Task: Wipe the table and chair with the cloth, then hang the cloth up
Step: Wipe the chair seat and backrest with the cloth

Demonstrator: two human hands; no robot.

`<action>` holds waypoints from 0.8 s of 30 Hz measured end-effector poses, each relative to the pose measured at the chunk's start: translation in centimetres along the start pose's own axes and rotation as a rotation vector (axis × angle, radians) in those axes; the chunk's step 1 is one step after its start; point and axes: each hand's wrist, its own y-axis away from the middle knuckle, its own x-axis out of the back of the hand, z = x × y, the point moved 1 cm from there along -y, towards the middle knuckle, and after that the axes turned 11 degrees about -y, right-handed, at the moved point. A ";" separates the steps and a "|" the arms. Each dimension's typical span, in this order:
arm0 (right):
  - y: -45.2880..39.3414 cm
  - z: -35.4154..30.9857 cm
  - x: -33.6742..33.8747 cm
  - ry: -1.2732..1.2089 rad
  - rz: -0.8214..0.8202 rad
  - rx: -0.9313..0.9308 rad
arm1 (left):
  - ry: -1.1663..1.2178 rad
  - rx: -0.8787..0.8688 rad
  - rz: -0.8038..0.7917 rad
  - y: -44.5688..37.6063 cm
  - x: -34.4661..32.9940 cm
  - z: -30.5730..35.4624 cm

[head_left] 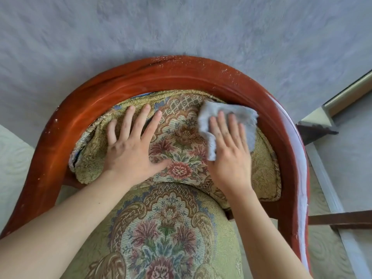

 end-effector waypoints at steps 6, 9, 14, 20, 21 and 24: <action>4.3 1.5 0.5 -0.085 0.161 -0.363 | 0.043 -0.006 -0.026 0.3 0.4 0.0; 2.2 -0.8 -0.8 -0.202 0.272 -0.467 | 0.080 -0.022 -0.045 0.4 0.7 -0.4; -3.2 -5.7 -3.2 -0.224 0.093 -0.172 | 0.119 -0.049 -0.084 0.6 1.4 -1.0; -4.5 -6.3 -3.0 -0.128 -0.107 0.149 | 0.130 -0.109 -0.088 1.8 1.8 -2.7; -4.2 -5.2 -2.3 -0.055 -0.127 0.184 | 0.131 -0.118 -0.096 2.2 1.7 -3.0; -2.7 -1.9 0.2 0.048 -0.088 0.078 | 0.139 -0.146 -0.153 3.3 1.4 -4.0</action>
